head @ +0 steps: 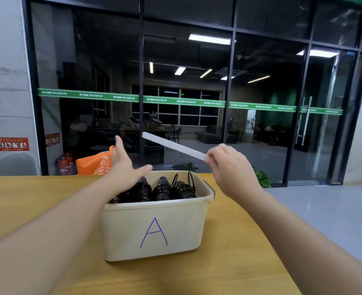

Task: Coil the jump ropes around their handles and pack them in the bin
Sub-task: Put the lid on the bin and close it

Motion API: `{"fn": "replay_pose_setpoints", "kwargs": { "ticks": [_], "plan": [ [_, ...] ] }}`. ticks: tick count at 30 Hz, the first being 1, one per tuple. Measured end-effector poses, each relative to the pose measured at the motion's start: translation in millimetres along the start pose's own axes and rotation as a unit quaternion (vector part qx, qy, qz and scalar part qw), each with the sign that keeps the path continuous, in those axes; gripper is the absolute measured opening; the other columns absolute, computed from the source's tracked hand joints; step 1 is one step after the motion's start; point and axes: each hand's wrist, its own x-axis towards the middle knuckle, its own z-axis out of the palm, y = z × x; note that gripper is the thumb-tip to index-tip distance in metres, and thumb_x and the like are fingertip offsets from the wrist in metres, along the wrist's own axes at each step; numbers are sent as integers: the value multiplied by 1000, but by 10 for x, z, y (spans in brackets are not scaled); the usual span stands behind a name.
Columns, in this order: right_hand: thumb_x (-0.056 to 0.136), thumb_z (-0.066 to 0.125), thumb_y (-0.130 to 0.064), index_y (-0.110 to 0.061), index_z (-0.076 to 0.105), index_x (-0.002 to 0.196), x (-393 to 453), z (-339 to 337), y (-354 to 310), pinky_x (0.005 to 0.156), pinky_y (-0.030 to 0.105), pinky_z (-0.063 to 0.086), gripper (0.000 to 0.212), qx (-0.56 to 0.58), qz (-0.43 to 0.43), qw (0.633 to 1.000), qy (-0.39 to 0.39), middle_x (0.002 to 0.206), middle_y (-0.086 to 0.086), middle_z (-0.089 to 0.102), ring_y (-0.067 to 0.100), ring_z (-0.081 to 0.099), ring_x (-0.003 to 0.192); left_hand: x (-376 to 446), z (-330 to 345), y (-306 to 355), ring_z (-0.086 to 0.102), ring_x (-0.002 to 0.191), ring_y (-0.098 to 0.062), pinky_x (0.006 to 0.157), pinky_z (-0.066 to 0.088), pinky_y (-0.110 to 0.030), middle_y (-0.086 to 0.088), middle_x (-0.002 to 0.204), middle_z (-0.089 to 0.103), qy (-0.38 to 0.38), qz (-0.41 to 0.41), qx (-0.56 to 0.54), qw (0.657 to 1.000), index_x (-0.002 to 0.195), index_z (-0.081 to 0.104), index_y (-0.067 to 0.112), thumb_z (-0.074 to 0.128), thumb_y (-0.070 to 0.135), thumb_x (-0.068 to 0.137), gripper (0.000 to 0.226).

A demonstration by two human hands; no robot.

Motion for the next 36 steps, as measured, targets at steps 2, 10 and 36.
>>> {"fn": "replay_pose_setpoints", "kwargs": {
  "ticks": [2, 10, 36],
  "plan": [
    [96, 42, -18, -9, 63, 92, 85, 52, 46, 66, 32, 34, 23, 10, -48, 997, 65, 86, 4, 60, 27, 55, 77, 120, -182, 14, 6, 146, -22, 111, 17, -29, -12, 159, -5, 57, 18, -13, 998, 151, -8, 28, 76, 8, 78, 113],
    [97, 44, -35, -15, 59, 115, 206, 256, -23, 95, 28, 25, 31, 169, -9, 975, 142, 115, -3, 58, 18, 47, 109, 131, -675, -34, 58, 68, 3, 65, 46, -11, 8, 83, 63, 19, 88, -81, 993, 89, 64, 17, 65, 2, 86, 16],
    [97, 52, -36, -14, 58, 101, 678, 538, -38, 66, 33, 46, 23, 285, 329, 875, -213, 91, 5, 64, 26, 61, 80, 386, -875, -252, 54, 61, -25, 57, 37, -30, -12, 70, 61, 26, -132, 62, 989, 82, 62, 1, 62, 45, 88, 45]
  ]
}}
